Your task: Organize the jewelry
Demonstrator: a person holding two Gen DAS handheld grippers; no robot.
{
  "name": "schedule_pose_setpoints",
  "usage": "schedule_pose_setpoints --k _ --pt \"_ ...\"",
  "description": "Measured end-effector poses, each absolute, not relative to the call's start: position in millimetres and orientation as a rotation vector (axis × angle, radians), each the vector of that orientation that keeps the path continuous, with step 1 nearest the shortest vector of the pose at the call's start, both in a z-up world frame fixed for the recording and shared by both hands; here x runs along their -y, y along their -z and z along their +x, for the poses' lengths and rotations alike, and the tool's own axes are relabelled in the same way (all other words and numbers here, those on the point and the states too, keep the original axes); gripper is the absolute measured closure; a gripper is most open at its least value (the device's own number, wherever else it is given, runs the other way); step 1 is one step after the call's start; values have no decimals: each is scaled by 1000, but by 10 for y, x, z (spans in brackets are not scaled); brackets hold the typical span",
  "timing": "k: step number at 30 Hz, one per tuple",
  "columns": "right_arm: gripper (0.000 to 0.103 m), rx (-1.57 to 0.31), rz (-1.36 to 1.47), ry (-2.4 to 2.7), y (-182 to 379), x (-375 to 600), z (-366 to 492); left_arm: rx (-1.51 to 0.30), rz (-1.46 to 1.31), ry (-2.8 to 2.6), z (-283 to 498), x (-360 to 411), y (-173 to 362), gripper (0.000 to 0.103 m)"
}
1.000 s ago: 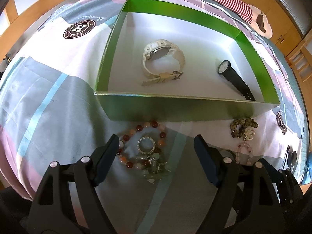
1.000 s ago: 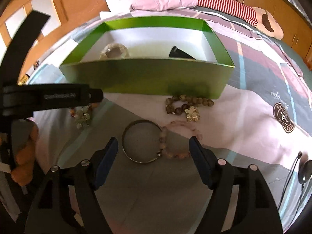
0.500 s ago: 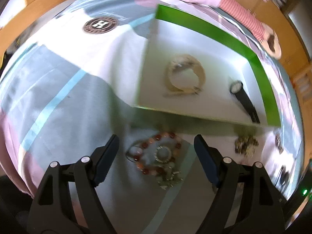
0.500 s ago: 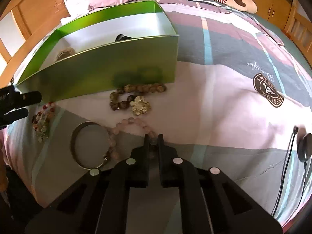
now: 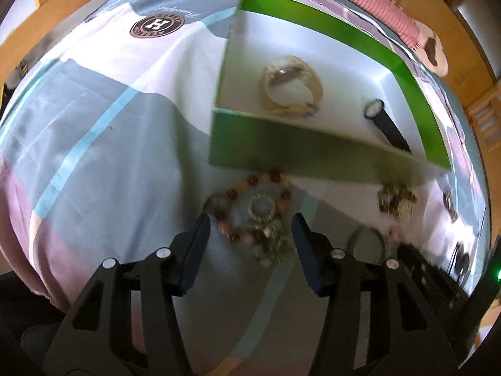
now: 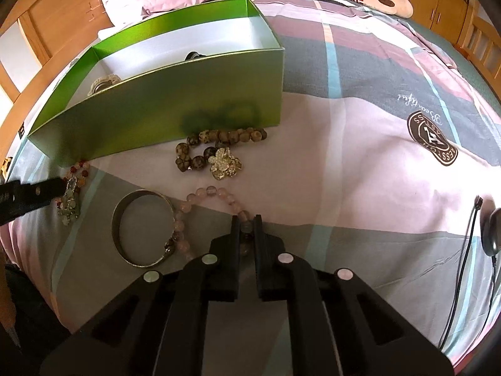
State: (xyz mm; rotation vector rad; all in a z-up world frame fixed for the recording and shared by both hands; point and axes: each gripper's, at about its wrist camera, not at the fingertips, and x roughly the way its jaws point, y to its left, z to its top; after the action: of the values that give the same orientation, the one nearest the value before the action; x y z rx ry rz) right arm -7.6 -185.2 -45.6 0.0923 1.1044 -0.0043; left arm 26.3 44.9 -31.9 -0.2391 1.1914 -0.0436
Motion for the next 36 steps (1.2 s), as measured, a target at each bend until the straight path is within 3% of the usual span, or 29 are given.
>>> schedule_pose_setpoints --k 6,9,12,15,17,18,19,21,23,25,36 --pt "93 -1102 86 10 460 1834 -85 -1131 -56 52 113 -184 228 48" --pt "85 -1106 98 0 456 1835 -77 -1121 21 66 63 -62 232 48" --pt "67 -1098 113 -11 427 1817 -74 -1123 82 77 -1 8 246 48" --pt "64 -1091 98 0 416 1781 -73 -1131 108 81 14 59 286 48" --pt "64 -1094 90 2 431 1764 -66 -1147 124 82 21 66 333 56" --pt "64 -1095 83 3 436 1753 -67 -1158 133 80 26 72 362 66" --pt "64 -1094 77 3 436 1743 -69 -1164 136 80 31 74 377 74" --pt "65 -1092 69 1 433 1728 -70 -1169 135 85 33 78 397 79" --pt "84 -1091 64 -9 430 1710 -76 -1158 133 90 30 72 384 88" --pt "90 -1089 54 -13 421 1690 -82 -1145 121 103 24 65 361 93" --pt "95 -1036 85 -10 198 1792 -142 -1102 87 156 -19 68 238 96"
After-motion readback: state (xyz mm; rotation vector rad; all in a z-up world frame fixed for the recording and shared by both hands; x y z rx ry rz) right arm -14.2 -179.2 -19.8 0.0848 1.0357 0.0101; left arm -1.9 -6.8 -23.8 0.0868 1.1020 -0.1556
